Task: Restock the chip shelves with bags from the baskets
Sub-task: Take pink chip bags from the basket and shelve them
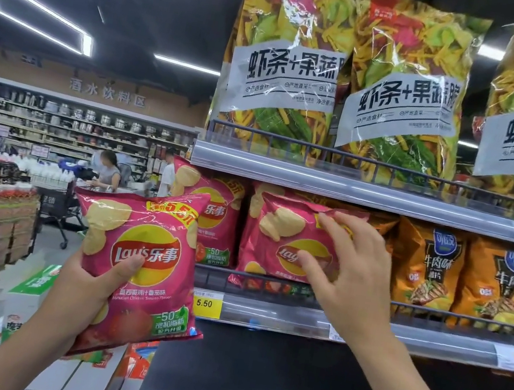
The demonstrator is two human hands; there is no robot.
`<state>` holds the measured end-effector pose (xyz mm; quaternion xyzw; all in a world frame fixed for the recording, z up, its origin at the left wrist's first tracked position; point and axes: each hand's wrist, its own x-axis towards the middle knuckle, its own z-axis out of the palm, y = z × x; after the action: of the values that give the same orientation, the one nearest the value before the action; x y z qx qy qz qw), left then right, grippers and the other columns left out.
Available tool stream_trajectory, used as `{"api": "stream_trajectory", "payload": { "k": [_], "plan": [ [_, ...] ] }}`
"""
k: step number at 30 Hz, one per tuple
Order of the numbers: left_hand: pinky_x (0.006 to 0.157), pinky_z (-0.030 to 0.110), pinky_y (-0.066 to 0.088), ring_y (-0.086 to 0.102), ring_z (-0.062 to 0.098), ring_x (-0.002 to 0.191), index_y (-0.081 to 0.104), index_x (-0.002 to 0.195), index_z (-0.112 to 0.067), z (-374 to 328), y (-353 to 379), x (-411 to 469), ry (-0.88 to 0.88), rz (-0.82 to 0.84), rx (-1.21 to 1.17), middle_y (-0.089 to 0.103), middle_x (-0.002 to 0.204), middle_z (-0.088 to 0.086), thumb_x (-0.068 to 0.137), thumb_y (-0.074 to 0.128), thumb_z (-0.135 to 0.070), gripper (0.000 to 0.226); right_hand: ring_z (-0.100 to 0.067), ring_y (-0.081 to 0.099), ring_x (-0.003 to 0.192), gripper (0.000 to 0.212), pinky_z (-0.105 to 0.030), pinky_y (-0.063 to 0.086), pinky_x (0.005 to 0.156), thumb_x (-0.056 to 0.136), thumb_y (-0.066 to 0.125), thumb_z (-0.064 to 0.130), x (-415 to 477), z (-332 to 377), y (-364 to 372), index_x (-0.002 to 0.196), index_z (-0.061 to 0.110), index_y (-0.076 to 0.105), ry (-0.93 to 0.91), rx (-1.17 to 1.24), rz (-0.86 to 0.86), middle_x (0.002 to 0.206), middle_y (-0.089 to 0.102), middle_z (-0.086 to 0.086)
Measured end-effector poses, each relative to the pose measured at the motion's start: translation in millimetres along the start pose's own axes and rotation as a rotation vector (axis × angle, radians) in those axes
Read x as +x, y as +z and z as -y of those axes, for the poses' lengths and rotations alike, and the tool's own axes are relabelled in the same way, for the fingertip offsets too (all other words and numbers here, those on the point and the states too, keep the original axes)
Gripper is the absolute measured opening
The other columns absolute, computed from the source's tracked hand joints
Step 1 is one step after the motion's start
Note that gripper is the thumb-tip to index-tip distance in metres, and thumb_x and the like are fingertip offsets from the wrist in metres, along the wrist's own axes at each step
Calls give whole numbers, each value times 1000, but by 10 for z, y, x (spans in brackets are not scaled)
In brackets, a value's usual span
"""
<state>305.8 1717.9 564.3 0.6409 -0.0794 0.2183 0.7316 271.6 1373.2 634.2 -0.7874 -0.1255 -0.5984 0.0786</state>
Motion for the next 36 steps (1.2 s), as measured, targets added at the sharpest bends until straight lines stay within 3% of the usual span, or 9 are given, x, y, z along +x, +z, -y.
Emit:
{"api": "stream_trajectory", "payload": {
  "k": [5, 9, 13, 19, 22, 25, 28, 31, 36],
  "plan": [
    [80, 60, 62, 78, 36, 82, 62, 113, -29, -18, -7, 6, 11, -3, -16, 79, 102, 10, 68, 85, -39, 51, -17, 35, 144, 77, -45, 39, 112, 89, 42, 79, 86, 82, 199, 149, 31, 45, 99, -80, 174, 152, 43, 5],
    [76, 54, 63, 79, 32, 78, 62, 112, -35, -48, -7, -6, 25, 5, -25, 80, 94, 3, 54, 96, -60, 72, -20, 36, 143, 80, -50, 41, 112, 87, 35, 85, 208, 168, 301, 145, 32, 47, 160, -113, 190, 150, 46, 4],
    [70, 46, 62, 79, 32, 79, 60, 108, -37, -70, 0, -10, 15, 12, -39, 79, 98, 5, 67, 90, -46, 52, -22, 43, 137, 70, -56, 27, 119, 87, 39, 81, 320, 272, 355, 130, 29, 56, 150, -242, 90, 138, 54, 3],
    [66, 42, 61, 78, 33, 79, 59, 106, -37, -136, -15, -29, 22, -3, -45, 79, 98, 8, 60, 93, -53, 59, -28, 48, 131, 66, -48, 41, 108, 91, 61, 57, 287, 362, 440, 150, 32, 43, 100, -228, -5, 138, 54, -8],
    [61, 41, 63, 79, 29, 75, 60, 107, -39, -141, -60, -7, 18, 9, -1, 80, 90, 0, 24, 90, -80, 98, -33, 44, 136, 58, -53, 37, 114, 98, 55, 49, 266, 403, 486, 153, 37, 41, 71, -240, 19, 145, 50, -13],
    [63, 43, 63, 79, 29, 75, 60, 108, -39, -109, -112, 30, 17, -5, 20, 80, 89, -2, 12, 84, -86, 109, -31, 39, 142, 56, -57, 30, 118, 102, 38, 60, 271, 424, 499, 154, 42, 36, 95, -248, 82, 151, 47, -9],
    [62, 40, 62, 79, 30, 75, 60, 106, -38, -142, -72, 16, 40, 10, 25, 80, 88, -1, 28, 91, -77, 93, -28, 31, 147, 59, -61, 25, 118, 100, 25, 68, 289, 465, 516, 154, 44, 34, 154, -209, 124, 155, 42, -4],
    [64, 38, 60, 78, 32, 77, 59, 103, -35, -178, -28, -4, 47, 0, -2, 78, 95, 6, 70, 87, -43, 44, -28, 29, 148, 60, -61, 23, 118, 101, 20, 65, 361, 489, 554, 153, 41, 38, 210, -194, 143, 156, 41, -4],
    [65, 41, 62, 79, 28, 78, 60, 105, -38, -171, -41, 41, 55, 0, 14, 78, 100, 5, 70, 82, -42, 42, -31, 38, 141, 56, -60, 30, 114, 102, 34, 59, 480, 495, 638, 145, 27, 48, 300, -162, 122, 146, 50, -7]
  ]
}}
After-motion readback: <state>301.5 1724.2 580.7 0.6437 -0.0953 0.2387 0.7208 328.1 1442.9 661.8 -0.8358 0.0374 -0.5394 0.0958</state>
